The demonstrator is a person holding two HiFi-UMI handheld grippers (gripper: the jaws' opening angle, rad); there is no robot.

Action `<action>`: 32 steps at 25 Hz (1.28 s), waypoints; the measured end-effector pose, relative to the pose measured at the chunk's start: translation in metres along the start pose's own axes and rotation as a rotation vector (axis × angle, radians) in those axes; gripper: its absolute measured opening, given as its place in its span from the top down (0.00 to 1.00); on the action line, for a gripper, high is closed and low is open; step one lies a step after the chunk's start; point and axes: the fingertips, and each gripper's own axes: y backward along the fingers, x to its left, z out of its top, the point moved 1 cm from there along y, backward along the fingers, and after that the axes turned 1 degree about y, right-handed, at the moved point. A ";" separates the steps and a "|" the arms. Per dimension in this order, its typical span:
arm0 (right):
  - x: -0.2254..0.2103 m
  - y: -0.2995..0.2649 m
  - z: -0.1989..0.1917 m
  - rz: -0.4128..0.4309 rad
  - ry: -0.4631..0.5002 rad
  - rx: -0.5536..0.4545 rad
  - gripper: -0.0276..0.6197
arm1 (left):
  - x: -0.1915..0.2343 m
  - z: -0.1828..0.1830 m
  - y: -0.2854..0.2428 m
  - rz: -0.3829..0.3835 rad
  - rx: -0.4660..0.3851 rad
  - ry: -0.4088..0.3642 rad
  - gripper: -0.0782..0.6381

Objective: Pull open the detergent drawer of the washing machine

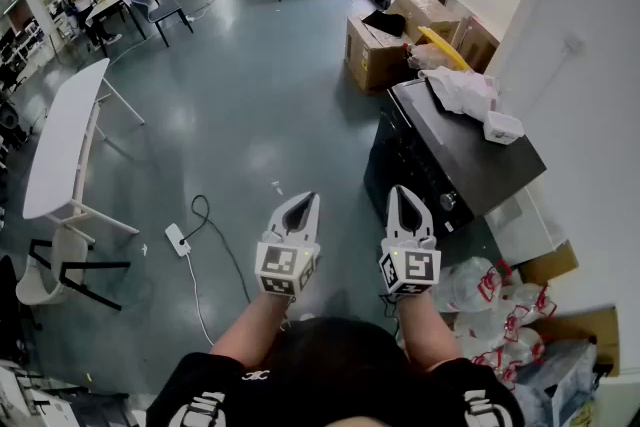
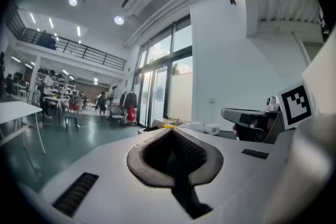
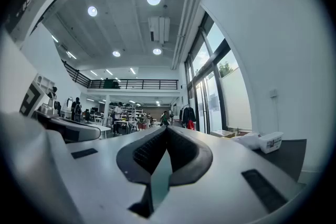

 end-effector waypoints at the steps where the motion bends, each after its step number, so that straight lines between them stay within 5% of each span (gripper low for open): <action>1: -0.005 0.004 0.000 0.000 -0.004 -0.003 0.95 | -0.007 0.001 0.000 0.002 -0.002 -0.010 0.89; 32: -0.107 0.095 0.005 0.024 -0.043 -0.067 0.95 | -0.136 -0.004 -0.006 0.076 -0.030 -0.070 0.89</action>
